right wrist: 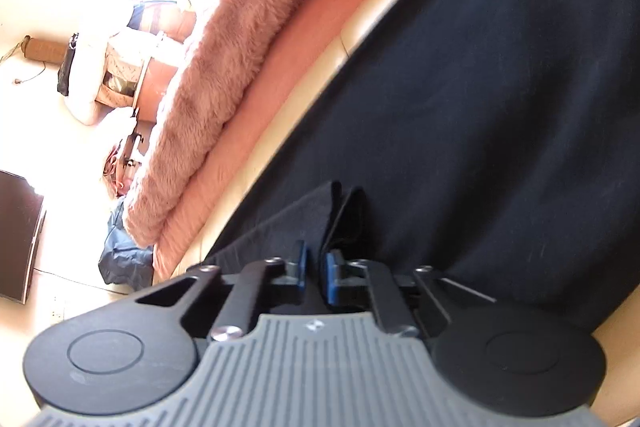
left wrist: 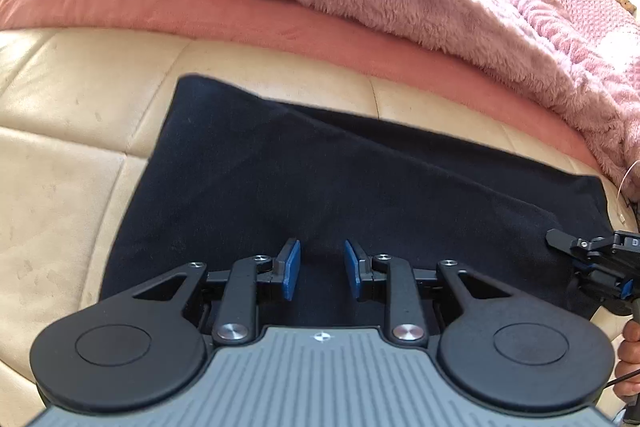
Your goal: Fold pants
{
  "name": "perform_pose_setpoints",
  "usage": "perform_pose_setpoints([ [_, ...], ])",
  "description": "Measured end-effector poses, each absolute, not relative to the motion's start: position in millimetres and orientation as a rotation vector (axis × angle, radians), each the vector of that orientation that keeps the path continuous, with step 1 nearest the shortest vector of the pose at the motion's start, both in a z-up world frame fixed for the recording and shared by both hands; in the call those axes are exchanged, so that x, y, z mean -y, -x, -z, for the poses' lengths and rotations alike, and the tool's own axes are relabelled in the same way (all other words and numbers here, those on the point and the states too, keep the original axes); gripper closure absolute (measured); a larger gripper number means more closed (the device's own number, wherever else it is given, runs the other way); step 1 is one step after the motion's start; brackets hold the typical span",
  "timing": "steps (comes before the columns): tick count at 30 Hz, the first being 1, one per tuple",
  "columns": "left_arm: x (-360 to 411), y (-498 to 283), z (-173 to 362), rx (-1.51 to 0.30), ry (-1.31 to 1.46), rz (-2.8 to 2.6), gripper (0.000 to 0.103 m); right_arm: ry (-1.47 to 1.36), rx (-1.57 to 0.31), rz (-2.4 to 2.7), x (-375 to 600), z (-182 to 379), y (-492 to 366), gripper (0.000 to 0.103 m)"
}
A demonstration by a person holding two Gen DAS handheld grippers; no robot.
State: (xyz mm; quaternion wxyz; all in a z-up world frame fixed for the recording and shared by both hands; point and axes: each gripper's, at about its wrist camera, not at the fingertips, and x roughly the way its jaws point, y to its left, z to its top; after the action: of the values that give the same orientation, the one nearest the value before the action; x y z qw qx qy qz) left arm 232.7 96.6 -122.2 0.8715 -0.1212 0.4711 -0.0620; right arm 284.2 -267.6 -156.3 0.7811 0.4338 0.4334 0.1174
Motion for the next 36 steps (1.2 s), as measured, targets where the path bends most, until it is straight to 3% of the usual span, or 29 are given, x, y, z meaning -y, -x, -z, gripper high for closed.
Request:
perform_pose_setpoints([
  [6,-117.7,-235.1,95.6,-0.887,0.271,0.060,0.072,-0.543,-0.866,-0.344,233.8,76.1,-300.9,0.103],
  [13,-138.9,-244.2,73.1,-0.820,0.287,0.029,0.072,-0.367,-0.769,-0.419,246.9,-25.4,-320.0,0.103],
  [18,-126.2,-256.7,75.6,-0.824,0.261,0.062,0.072,-0.313,-0.762,-0.350,288.8,-59.9,-330.7,0.103],
  [27,-75.7,-279.4,93.5,-0.861,0.157,0.154,0.074,-0.358,-0.925,-0.126,393.1,14.6,-360.4,0.103],
  [36,-49.4,-300.5,120.0,-0.926,0.094,0.172,0.076,-0.287,-1.021,0.005,420.7,107.4,-382.7,0.103],
])
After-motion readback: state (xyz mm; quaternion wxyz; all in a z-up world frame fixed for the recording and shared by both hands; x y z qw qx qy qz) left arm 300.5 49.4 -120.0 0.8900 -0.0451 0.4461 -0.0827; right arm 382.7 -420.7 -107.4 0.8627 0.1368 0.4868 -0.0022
